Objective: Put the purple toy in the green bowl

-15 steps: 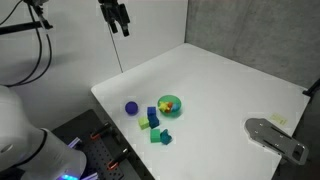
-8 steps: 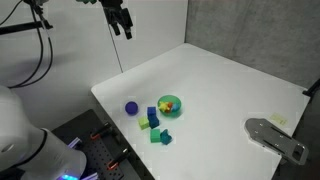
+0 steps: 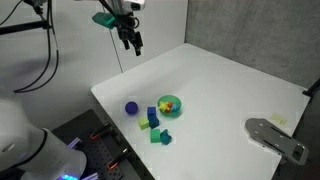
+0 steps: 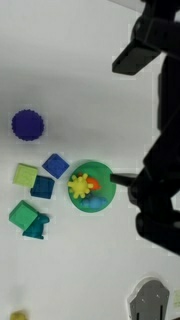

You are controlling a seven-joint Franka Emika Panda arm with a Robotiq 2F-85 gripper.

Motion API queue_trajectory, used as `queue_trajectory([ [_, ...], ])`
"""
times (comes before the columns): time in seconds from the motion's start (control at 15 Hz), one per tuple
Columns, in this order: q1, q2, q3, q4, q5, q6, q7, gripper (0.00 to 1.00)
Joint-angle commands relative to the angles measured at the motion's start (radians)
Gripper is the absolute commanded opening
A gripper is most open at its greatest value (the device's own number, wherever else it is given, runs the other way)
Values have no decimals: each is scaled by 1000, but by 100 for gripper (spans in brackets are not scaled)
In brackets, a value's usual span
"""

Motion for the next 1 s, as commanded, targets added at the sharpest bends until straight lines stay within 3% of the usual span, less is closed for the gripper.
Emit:
queue_trajectory([
  [0.0,22,41,-38,-47,64,80,-65,100],
  [0.67,23,241,-86,-124,246,180,-251,100],
  [0.93,25,332,-75,-139,222,283,-239,100],
])
